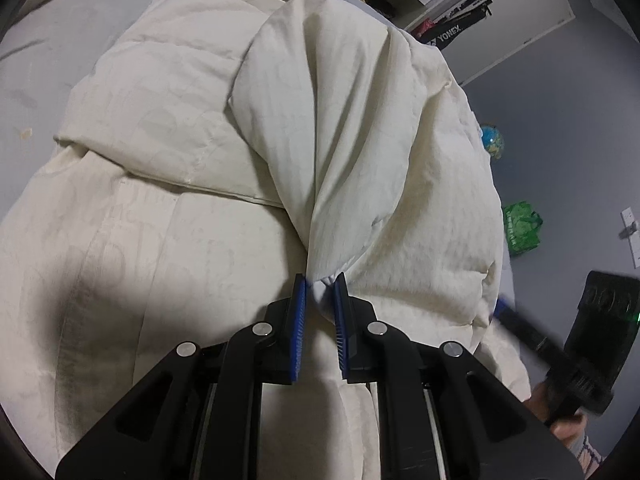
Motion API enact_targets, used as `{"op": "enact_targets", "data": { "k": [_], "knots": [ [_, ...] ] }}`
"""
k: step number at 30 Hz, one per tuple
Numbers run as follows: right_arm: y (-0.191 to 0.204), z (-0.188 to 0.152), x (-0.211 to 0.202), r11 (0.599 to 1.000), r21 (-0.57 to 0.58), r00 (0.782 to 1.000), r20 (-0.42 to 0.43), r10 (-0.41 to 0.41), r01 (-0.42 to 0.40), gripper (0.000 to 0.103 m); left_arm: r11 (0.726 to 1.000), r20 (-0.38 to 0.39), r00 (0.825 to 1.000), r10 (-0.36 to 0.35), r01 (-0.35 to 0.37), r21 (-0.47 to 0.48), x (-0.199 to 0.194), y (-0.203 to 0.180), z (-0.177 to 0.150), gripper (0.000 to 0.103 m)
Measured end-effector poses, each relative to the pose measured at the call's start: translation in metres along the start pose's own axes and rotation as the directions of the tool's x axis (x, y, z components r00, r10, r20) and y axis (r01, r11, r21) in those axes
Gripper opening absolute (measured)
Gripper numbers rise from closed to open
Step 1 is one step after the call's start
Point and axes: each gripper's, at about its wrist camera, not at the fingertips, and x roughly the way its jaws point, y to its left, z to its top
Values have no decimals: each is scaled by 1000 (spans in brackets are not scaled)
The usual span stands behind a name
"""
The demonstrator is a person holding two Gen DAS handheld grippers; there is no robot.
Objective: Fold large clothes
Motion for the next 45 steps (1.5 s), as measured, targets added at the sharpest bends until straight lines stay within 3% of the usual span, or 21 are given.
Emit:
{"op": "enact_targets", "data": {
  "k": [1,3,11,14,18,20,21,22,24,30,34,36,39,41,42,44,45],
  "knots": [
    [-2,8,-2,1000,29,1000,18,10,-11,32,1000,2,1000,-8,8,-3,-1,2,0,14],
    [-8,28,-1,996,86,999,37,-1,-2,36,1000,7,1000,-22,22,-7,-2,4,-1,14],
    [-32,104,33,950,310,999,29,-40,29,36,999,17,998,-52,53,-13,-7,17,-11,14],
    [-34,123,50,940,336,998,6,-69,63,36,999,21,999,-44,44,1,-7,19,-12,14],
    [-21,143,80,937,304,985,-67,-162,174,39,999,23,999,-25,25,25,-3,11,-12,14],
    [-15,148,89,936,264,972,-95,-213,231,38,999,24,999,-25,24,26,-2,6,-11,14],
    [-12,150,92,939,234,966,-103,-236,254,28,999,24,999,-27,26,25,-2,6,-12,14],
    [-9,151,93,942,201,962,-94,-254,269,9,999,24,999,-27,27,24,-1,6,-11,14],
    [-6,153,88,948,176,964,-70,-255,264,3,999,25,999,-31,31,22,-2,4,-12,14],
    [-20,147,44,958,232,979,68,-191,171,2,999,22,999,-40,40,25,-1,3,-14,14],
    [-55,137,42,933,321,980,53,-190,163,0,998,19,999,-41,41,43,1,1,-15,14],
    [-71,130,46,916,385,990,41,-136,110,0,998,22,999,-41,40,46,1,0,-16,15],
    [-59,126,34,932,345,988,64,-139,108,0,998,42,998,-42,40,52,-4,-3,-17,21],
    [-40,123,25,954,275,988,65,-141,118,0,997,57,997,-49,45,60,-6,-5,-17,36],
    [-26,119,21,965,233,989,65,-136,118,3,997,65,997,-50,45,70,-7,-7,-17,39],
    [-3,107,17,980,156,990,52,-131,121,21,995,74,996,-55,48,88,-9,-11,-18,41],
    [2,102,15,983,137,991,46,-128,120,42,994,76,995,-58,50,97,-9,-13,-18,41]
  ]
}}
